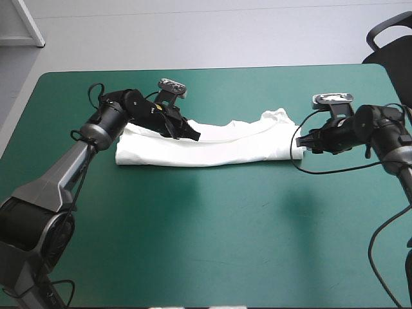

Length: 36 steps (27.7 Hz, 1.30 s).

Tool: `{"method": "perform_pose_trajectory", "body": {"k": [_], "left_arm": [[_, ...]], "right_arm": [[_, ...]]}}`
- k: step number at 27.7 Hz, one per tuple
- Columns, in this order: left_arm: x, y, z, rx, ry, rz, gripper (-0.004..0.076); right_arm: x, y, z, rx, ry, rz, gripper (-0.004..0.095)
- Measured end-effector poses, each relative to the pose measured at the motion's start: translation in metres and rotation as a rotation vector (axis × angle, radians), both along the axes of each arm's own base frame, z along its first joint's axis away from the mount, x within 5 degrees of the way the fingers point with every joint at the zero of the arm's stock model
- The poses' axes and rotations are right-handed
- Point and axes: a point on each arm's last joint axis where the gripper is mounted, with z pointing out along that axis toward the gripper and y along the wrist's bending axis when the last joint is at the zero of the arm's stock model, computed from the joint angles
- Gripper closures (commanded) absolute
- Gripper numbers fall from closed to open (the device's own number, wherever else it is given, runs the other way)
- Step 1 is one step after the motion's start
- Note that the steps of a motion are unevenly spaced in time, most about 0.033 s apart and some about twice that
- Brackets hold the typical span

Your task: Fold the cloth

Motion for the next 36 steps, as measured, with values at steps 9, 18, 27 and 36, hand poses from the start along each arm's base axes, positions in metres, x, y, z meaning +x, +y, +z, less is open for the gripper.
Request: {"method": "perform_pose_trajectory", "body": {"k": [9, 18, 27, 36], "left_arm": [[0.029, -0.023, -0.080, 0.029, 0.136, 0.018, 0.0705], [0.041, -0.026, -0.106, 0.027, 0.139, 0.049, 0.0705], [0.042, -0.027, -0.106, 0.021, 0.140, 0.052, 0.0705], [0.042, -0.027, -0.106, 0.020, 0.140, 0.053, 0.0705]], "right_arm": [[0.002, -0.057, 0.001, 0.143, -0.022, -0.099, 0.0433], [0.024, -0.052, -0.030, 0.255, 0.044, -0.083, 0.0333], [0.062, -0.050, -0.069, 0.403, 0.086, -0.111, 0.0333], [0.086, -0.049, -0.093, 0.486, 0.140, -0.127, 0.0333]]}}
